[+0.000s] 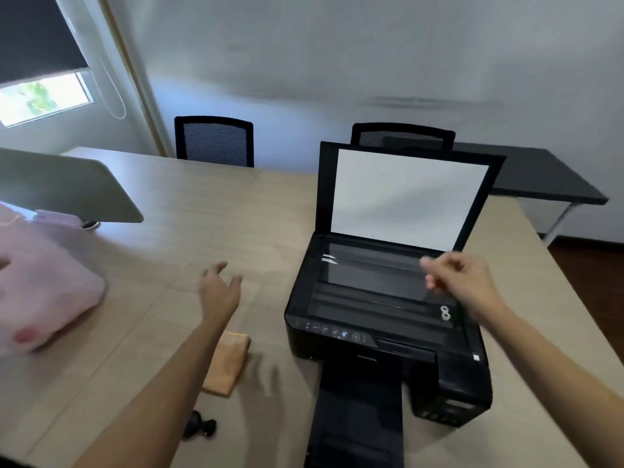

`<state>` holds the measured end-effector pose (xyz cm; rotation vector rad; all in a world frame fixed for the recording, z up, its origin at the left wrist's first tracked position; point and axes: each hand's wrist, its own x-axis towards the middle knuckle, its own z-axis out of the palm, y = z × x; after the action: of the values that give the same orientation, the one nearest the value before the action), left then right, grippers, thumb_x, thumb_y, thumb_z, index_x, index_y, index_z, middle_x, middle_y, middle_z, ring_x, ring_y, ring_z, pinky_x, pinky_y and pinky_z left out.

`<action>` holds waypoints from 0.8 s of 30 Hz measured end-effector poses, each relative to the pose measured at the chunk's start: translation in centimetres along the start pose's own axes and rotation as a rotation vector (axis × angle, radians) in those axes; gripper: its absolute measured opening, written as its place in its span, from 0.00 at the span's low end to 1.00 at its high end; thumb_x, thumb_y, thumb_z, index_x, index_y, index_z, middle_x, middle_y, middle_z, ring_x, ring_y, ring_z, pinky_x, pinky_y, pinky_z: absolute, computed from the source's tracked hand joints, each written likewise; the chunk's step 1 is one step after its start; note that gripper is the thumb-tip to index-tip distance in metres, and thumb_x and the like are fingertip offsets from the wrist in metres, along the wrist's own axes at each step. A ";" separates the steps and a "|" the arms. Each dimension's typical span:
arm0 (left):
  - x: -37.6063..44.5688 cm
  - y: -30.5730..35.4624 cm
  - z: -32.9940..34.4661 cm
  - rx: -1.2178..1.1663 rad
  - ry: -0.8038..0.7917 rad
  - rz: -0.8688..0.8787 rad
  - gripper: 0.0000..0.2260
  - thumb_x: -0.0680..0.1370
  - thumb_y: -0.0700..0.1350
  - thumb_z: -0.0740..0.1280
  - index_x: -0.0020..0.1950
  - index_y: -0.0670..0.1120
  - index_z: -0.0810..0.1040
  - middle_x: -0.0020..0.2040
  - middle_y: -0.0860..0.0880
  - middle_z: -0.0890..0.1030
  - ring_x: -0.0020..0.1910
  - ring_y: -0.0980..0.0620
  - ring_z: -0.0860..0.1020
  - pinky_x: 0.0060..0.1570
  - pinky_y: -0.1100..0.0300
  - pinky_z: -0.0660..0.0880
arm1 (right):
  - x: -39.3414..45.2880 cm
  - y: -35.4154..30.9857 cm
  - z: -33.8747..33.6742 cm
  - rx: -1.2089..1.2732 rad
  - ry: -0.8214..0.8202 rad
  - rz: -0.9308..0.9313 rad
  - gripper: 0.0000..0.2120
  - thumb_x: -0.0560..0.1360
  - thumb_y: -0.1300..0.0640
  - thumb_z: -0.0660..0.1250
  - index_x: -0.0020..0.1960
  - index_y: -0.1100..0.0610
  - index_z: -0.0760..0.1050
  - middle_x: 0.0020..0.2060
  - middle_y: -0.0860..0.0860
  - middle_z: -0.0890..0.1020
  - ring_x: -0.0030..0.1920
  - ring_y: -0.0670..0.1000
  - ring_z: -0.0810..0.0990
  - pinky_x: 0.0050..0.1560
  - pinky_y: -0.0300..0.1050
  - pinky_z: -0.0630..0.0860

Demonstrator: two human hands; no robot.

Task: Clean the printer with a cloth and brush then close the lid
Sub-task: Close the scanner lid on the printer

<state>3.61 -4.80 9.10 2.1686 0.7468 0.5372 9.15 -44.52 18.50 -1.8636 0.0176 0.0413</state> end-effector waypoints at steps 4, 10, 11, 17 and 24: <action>4.7 12.9 3.4 -0.273 -0.129 0.062 0.18 0.77 0.46 0.64 0.65 0.42 0.72 0.65 0.43 0.74 0.64 0.45 0.73 0.67 0.50 0.68 | 7.9 -2.5 -6.2 0.003 0.388 -0.065 0.07 0.74 0.51 0.67 0.39 0.53 0.75 0.40 0.55 0.82 0.38 0.50 0.80 0.48 0.53 0.80; 8.0 24.7 6.3 -0.476 -0.353 -0.038 0.25 0.80 0.51 0.59 0.74 0.45 0.58 0.72 0.45 0.66 0.69 0.44 0.69 0.68 0.51 0.66 | 15.4 -5.8 -10.9 -0.138 0.447 -0.028 0.29 0.75 0.44 0.62 0.73 0.51 0.60 0.67 0.52 0.69 0.64 0.55 0.71 0.64 0.58 0.73; 8.4 25.7 6.8 -0.485 -0.379 -0.053 0.27 0.79 0.53 0.59 0.75 0.47 0.55 0.73 0.45 0.64 0.70 0.44 0.67 0.70 0.50 0.65 | 16.1 -5.9 -11.3 -0.109 0.405 -0.010 0.31 0.76 0.43 0.61 0.75 0.48 0.56 0.72 0.52 0.64 0.68 0.57 0.68 0.65 0.59 0.71; 9.8 27.5 7.9 -0.571 -0.549 -0.129 0.30 0.79 0.58 0.59 0.77 0.51 0.53 0.74 0.50 0.64 0.74 0.47 0.62 0.70 0.46 0.60 | 16.3 -6.9 -10.1 0.035 0.139 0.061 0.27 0.79 0.40 0.53 0.76 0.45 0.54 0.75 0.47 0.59 0.71 0.56 0.66 0.68 0.57 0.66; 8.9 25.9 6.7 -0.724 -0.563 -0.313 0.22 0.80 0.56 0.57 0.70 0.46 0.68 0.69 0.46 0.73 0.66 0.43 0.72 0.67 0.42 0.66 | 10.9 -5.5 -9.1 0.243 0.231 0.056 0.24 0.79 0.39 0.47 0.56 0.54 0.74 0.58 0.52 0.79 0.57 0.50 0.78 0.64 0.51 0.73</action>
<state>22.82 -16.37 26.19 1.3843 0.4598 0.0008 20.38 -51.56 26.02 -1.6162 0.2260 -0.1323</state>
